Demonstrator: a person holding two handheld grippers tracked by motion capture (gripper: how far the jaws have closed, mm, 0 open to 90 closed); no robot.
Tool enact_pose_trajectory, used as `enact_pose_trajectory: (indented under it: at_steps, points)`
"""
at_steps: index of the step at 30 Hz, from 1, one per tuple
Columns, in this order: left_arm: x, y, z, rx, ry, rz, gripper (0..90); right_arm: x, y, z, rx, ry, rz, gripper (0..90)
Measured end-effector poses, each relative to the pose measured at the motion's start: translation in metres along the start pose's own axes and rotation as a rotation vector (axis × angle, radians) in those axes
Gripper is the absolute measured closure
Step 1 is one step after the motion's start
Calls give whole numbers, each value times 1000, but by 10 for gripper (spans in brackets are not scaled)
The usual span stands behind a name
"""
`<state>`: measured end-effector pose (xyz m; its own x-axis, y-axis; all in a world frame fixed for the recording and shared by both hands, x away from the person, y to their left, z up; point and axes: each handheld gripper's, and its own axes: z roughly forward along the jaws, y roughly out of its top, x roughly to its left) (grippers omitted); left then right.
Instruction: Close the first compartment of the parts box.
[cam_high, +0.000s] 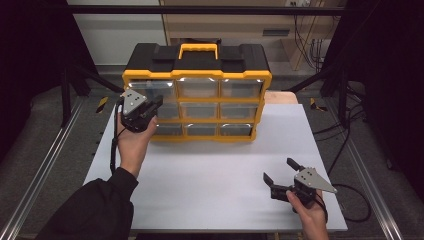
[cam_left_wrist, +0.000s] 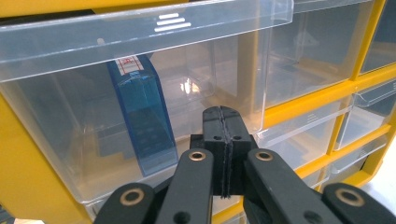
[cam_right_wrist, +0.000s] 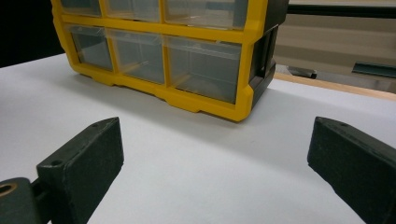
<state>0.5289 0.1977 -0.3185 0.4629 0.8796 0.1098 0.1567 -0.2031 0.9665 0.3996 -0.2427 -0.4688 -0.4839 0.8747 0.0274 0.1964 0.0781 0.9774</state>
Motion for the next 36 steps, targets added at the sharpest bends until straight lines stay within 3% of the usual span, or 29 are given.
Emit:
enact_pose_trajectory:
  at_steps: [10, 36]
  points:
    - [0, 1, 2, 3, 4, 17, 897, -1, 0, 0, 1, 0, -2, 39]
    - [0, 2, 6, -2, 10, 9, 897, -1, -1, -1, -1, -1, -6, 39]
